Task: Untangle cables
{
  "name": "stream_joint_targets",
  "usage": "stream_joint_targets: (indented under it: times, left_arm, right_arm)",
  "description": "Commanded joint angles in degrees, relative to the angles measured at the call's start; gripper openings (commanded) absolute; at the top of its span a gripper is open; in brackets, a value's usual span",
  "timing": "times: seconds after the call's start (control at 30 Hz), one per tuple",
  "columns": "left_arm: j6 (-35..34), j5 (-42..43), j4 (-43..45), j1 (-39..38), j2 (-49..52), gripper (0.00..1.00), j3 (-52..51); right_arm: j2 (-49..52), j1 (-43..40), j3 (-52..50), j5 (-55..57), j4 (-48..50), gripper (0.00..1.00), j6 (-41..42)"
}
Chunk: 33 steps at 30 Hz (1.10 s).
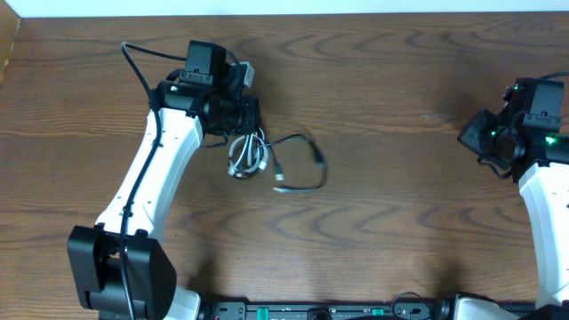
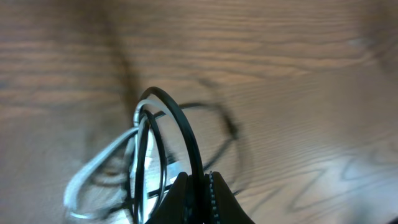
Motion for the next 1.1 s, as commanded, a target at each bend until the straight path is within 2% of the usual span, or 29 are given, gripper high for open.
stream_joint_targets:
  times: [0.0, 0.1, 0.23, 0.3, 0.47, 0.57, 0.7, 0.97, 1.07]
  left_arm:
    - [3.08, 11.32, 3.76, 0.26, 0.39, 0.07, -0.24]
    - [3.26, 21.66, 8.74, 0.26, 0.39, 0.07, -0.24]
    - [1.36, 37.13, 17.81, 0.26, 0.37, 0.07, -0.22]
    - [-2.82, 40.17, 21.44, 0.26, 0.37, 0.07, -0.22]
    - [-13.22, 45.48, 31.82, 0.26, 0.37, 0.07, -0.22]
    - [-18.27, 46.10, 37.11, 0.26, 0.37, 0.07, -0.22]
    - [-21.75, 46.05, 40.87, 0.20, 0.37, 0.08, -0.22]
    - [-22.16, 45.55, 41.13, -1.29, 0.37, 0.08, -0.22]
    - [-22.60, 44.54, 41.16, -2.01, 0.37, 0.08, -0.22]
  right_arm:
    - [-0.31, 1.20, 0.22, -14.53, 3.54, 0.42, -9.38]
    - [-0.31, 2.23, 0.22, -26.36, 7.41, 0.57, -10.40]
    - [-0.24, 5.75, 0.22, -36.85, 13.55, 0.63, -10.16]
    - [-0.09, 8.20, 0.22, -37.86, 16.31, 0.66, -8.26]
    - [1.16, 14.75, 0.22, -37.77, 21.14, 0.68, -2.84]
    - [2.60, 18.29, 0.22, -37.75, 24.15, 0.65, 0.37]
    - [5.79, 22.53, 0.22, -37.00, 28.52, 0.63, 5.31]
    - [14.38, 29.33, 0.22, -31.74, 43.06, 0.52, 16.76]
    - [16.98, 31.95, 0.22, -23.19, 43.36, 0.37, 17.77]
